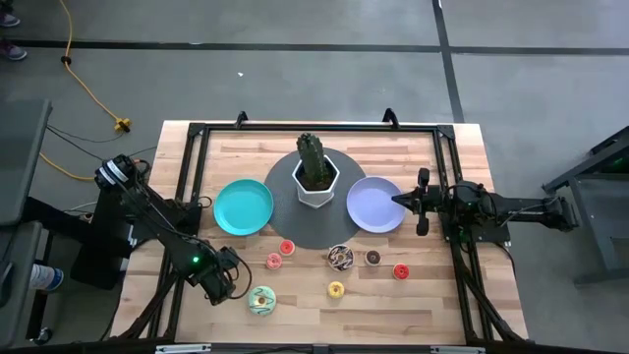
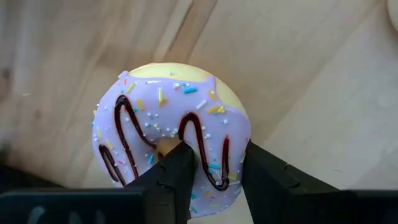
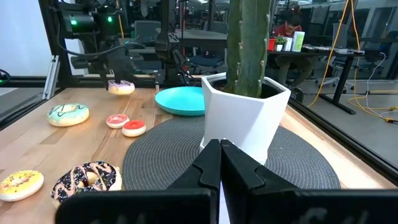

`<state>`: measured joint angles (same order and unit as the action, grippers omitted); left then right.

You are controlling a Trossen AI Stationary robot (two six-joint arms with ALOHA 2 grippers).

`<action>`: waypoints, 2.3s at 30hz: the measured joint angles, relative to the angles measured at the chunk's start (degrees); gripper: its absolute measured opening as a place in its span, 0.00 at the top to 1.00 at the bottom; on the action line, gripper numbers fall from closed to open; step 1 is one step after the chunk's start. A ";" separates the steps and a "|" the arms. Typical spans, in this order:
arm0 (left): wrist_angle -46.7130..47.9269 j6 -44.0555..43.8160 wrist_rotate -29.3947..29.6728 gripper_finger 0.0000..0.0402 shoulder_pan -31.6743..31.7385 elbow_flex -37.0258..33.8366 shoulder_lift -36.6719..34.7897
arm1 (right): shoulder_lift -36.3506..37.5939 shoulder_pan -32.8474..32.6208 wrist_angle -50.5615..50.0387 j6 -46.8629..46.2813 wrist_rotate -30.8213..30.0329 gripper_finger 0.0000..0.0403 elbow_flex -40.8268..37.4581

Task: Pick & Place donuts
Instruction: Put the big purple donut on the green plate

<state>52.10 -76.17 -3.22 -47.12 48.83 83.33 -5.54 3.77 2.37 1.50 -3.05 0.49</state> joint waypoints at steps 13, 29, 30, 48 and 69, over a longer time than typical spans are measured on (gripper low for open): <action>8.17 27.33 4.17 0.71 10.23 8.22 0.00 | -0.02 -0.02 0.00 0.00 0.00 1.00 0.00; 11.72 55.67 14.71 0.71 25.36 10.80 0.00 | 0.00 -0.01 0.01 0.00 0.00 1.00 0.00; 11.95 56.62 15.42 0.71 26.08 10.80 0.00 | -0.01 -0.02 0.01 0.00 0.01 1.00 0.01; 12.74 45.44 17.70 0.71 43.45 10.80 0.17 | -0.01 0.00 0.01 0.00 0.00 1.00 0.01; 7.27 26.12 11.22 0.71 59.33 2.61 0.22 | -0.01 0.00 0.02 0.00 0.02 1.00 0.01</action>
<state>59.36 -50.05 8.00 12.21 51.44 83.55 -5.55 3.77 2.39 1.50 -3.03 0.50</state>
